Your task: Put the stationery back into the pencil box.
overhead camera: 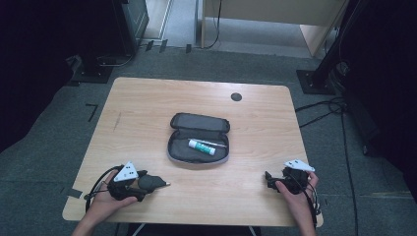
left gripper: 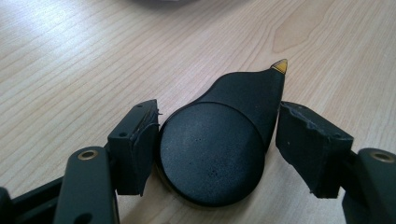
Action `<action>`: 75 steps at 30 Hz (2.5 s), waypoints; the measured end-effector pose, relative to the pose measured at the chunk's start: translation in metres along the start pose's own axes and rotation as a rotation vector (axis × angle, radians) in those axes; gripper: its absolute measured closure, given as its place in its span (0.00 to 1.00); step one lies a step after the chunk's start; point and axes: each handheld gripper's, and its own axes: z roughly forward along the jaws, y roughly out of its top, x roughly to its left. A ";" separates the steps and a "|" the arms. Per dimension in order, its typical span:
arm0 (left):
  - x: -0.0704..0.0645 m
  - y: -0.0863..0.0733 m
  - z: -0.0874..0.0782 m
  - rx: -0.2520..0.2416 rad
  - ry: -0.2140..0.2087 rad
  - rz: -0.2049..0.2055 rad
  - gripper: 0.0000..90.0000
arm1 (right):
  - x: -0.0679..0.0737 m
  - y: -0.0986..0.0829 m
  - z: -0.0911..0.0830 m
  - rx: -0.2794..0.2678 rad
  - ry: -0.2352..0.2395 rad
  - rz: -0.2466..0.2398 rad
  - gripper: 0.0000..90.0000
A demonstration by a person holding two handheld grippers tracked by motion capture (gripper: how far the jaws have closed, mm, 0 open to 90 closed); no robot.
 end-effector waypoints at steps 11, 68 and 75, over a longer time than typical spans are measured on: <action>-0.008 0.002 0.006 0.016 0.063 0.042 0.26 | 0.000 0.000 0.000 0.000 0.000 0.000 0.00; -0.008 0.006 0.007 0.023 0.130 -0.013 0.33 | 0.000 0.000 0.000 0.000 0.000 -0.001 0.00; -0.007 0.006 0.006 0.005 0.134 -0.021 0.50 | 0.000 0.000 0.000 0.000 -0.001 0.000 0.00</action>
